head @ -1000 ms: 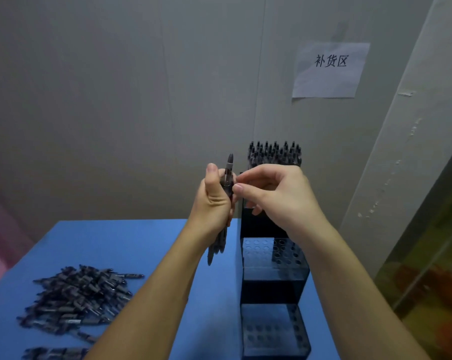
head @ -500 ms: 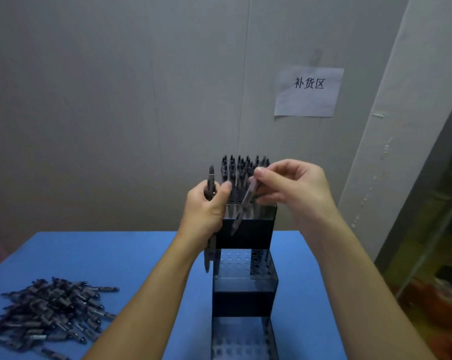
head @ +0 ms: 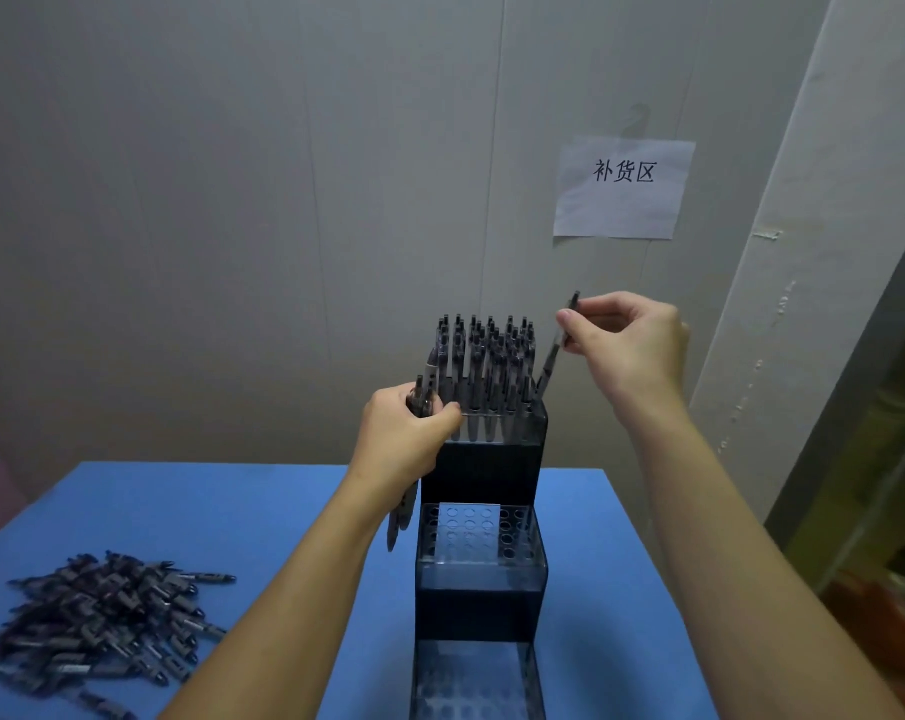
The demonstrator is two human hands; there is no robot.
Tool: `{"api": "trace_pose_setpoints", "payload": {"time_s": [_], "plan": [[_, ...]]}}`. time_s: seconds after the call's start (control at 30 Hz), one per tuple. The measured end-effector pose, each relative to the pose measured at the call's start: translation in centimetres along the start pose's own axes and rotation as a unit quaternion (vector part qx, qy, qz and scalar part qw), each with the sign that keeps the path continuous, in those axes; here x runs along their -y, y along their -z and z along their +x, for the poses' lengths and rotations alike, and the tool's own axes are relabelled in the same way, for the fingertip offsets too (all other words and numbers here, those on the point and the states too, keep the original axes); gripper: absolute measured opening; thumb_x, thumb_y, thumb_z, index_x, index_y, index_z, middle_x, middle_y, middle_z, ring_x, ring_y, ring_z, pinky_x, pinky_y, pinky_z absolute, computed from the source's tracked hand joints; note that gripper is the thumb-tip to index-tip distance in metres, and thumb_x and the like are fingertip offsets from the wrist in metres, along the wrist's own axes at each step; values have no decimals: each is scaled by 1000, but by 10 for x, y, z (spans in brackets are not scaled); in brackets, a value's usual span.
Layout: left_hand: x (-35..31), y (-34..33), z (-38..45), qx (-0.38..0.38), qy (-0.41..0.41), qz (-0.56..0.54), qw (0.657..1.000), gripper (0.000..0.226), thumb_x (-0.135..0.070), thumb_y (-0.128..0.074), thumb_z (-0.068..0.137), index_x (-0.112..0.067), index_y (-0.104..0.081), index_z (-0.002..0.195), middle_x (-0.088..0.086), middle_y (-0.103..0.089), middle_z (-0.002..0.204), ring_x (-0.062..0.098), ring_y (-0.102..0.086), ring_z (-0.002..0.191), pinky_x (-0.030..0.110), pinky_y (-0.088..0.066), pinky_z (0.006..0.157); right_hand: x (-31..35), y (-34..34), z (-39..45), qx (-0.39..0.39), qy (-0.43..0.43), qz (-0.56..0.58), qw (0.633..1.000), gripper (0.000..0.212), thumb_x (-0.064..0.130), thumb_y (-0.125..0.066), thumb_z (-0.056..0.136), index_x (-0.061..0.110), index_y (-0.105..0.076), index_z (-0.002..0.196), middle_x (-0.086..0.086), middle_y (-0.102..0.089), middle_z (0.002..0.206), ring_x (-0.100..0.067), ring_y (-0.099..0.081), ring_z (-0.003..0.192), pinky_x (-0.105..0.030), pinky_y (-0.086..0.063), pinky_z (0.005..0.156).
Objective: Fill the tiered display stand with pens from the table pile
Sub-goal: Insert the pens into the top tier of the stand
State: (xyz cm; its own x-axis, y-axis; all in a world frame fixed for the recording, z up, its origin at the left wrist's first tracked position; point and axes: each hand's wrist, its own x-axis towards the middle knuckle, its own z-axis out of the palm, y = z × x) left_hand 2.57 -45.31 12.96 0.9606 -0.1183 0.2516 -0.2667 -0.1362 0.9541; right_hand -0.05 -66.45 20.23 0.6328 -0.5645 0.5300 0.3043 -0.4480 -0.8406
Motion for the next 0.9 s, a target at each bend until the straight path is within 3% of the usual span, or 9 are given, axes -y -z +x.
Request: {"api": "trace_pose_setpoints", "payload": {"time_s": [0.17,0.37,0.5,0.9], "plan": [[3,3,1,12,2,1,1000,32,-7,-61,85,-19,-41,64,-2,-37,54,21,-32,52,31,-32,49,-9,-12,3,25,18,-47,998,12,26,-88,77,28,-76,74,7,-75,67,-15,-76,72,-39,-63,82],[-1,2,0,11,1,-14,1000,26,-4,-61,89,-13,-44,71,-1,-36,55,19,-31,50,30,-30,48,-18,-15,0,93,-26,-144,985,30,30,-82,83,15,-73,59,-2,-70,55,-22,-74,72,-42,-63,80],[-7,3,-1,8,-3,-32,999,23,-1,-60,90,-12,-46,75,2,-36,55,19,-31,51,32,-31,49,-18,-15,-5,128,-15,-202,971,38,22,-78,88,6,-71,55,-9,-68,51,-21,-73,67,-41,-63,79],[-21,9,0,14,-16,-61,998,22,-2,-62,92,-10,-48,77,8,-38,55,19,-34,44,31,-34,47,-13,-18,-12,198,-48,-312,928,30,24,-78,83,-3,-71,74,-18,-70,67,-35,-72,72,-43,-63,75]]}}
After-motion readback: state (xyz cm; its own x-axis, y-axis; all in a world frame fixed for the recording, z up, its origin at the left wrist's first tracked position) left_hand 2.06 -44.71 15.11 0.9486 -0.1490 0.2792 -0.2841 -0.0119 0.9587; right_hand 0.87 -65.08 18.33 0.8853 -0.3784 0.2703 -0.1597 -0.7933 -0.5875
